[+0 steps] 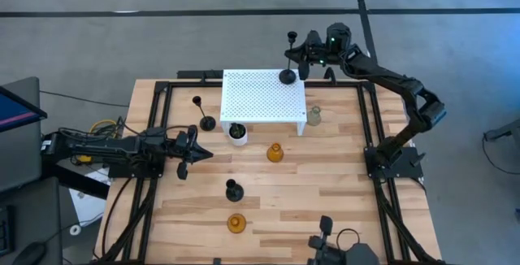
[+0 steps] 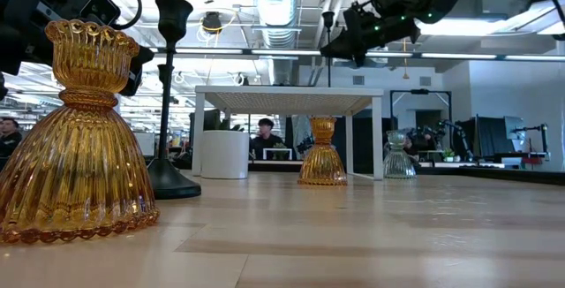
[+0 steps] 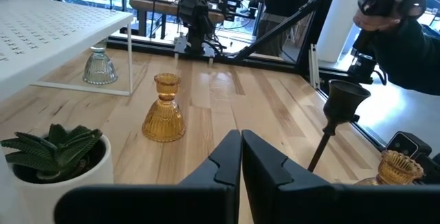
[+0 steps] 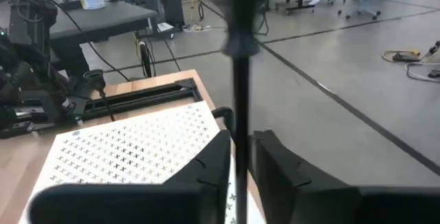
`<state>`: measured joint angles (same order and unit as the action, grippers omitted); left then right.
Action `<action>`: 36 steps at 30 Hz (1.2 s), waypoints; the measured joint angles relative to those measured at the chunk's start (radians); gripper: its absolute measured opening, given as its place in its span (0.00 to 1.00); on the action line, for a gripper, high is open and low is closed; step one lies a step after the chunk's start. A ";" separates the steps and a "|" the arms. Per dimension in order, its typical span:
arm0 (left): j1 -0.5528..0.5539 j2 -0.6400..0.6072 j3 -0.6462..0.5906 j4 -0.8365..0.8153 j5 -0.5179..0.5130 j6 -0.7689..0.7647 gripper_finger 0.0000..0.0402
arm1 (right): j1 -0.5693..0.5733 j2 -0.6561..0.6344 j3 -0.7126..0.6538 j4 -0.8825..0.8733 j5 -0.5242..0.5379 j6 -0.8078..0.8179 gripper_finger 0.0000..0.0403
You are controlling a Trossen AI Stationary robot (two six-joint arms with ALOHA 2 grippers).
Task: Pick & Place candle stick holders
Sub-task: Put the top right black candle holder on the shelf, then put the top black candle holder on the shelf aligned with the other black candle holder
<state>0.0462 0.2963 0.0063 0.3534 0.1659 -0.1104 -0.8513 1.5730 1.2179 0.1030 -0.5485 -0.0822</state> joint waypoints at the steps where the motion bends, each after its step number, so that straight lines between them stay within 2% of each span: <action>1: 0.000 0.000 0.000 0.000 0.000 0.000 0.03 | 0.000 -0.001 0.001 0.007 0.000 0.001 0.16; 7: 0.000 0.000 0.000 0.000 0.000 0.000 0.03 | 0.000 -0.003 0.002 0.006 0.000 -0.017 0.26; 16: 0.000 0.000 0.000 0.001 0.000 0.000 0.03 | 0.000 -0.036 0.002 -0.028 0.000 -0.023 0.54; 20: 0.000 0.000 0.000 0.005 0.000 0.000 0.03 | -0.008 -0.103 0.002 -0.094 0.000 -0.024 0.61; 27: 0.000 0.000 0.000 0.007 0.000 0.000 0.03 | -0.024 -0.260 0.002 -0.326 0.004 -0.059 0.59; 36: 0.000 0.000 0.000 0.007 0.000 0.000 0.03 | -0.002 -0.415 0.002 -0.607 0.004 -0.060 0.44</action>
<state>0.0463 0.2965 0.0063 0.3606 0.1658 -0.1104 -0.8537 1.1582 1.2198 -0.5040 -0.5450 -0.1417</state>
